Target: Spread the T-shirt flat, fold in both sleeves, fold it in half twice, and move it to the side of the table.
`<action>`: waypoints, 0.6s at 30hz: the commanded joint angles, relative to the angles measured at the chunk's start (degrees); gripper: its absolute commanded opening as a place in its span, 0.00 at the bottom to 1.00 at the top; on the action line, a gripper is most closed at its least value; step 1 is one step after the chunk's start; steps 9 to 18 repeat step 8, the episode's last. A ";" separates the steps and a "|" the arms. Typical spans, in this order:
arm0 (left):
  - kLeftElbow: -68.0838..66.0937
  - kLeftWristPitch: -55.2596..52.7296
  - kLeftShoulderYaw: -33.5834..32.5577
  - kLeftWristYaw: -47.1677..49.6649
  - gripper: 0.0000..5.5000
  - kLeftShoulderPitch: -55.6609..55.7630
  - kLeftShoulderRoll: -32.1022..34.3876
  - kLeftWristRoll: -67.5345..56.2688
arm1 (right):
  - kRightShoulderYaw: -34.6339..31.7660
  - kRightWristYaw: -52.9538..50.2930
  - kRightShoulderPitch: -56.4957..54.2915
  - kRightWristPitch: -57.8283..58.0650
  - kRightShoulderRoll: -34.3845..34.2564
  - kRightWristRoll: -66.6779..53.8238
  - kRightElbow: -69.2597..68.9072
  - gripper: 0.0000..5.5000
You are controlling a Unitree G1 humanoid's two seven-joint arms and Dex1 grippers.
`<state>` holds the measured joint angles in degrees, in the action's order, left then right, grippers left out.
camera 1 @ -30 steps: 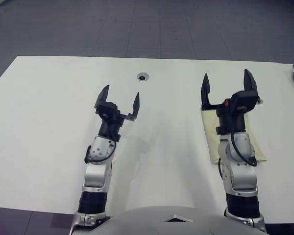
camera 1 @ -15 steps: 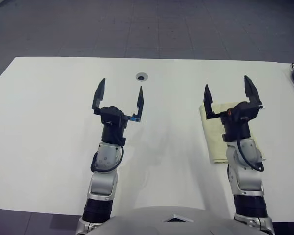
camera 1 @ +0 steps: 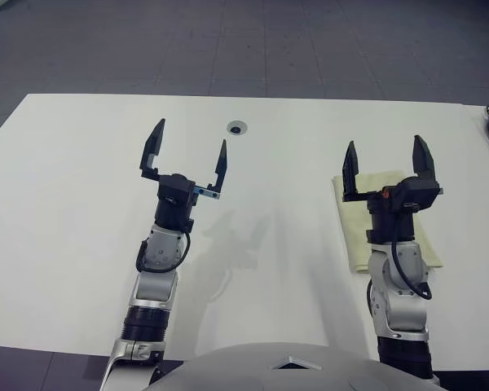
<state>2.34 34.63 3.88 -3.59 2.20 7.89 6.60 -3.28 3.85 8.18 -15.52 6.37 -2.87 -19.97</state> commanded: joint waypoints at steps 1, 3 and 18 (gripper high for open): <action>1.78 -3.15 -1.99 -1.33 0.98 2.77 0.52 -4.68 | -0.18 0.40 -2.71 2.26 0.02 -1.33 -1.71 0.98; 1.80 -3.16 -3.18 -1.26 0.98 2.37 0.48 -6.22 | 1.10 1.77 -3.91 2.61 -0.71 -3.41 -0.91 0.98; 3.17 -2.74 -3.36 -0.12 0.98 -0.52 -1.51 -6.34 | 3.10 3.73 -8.14 -2.36 -0.29 -0.67 7.83 0.98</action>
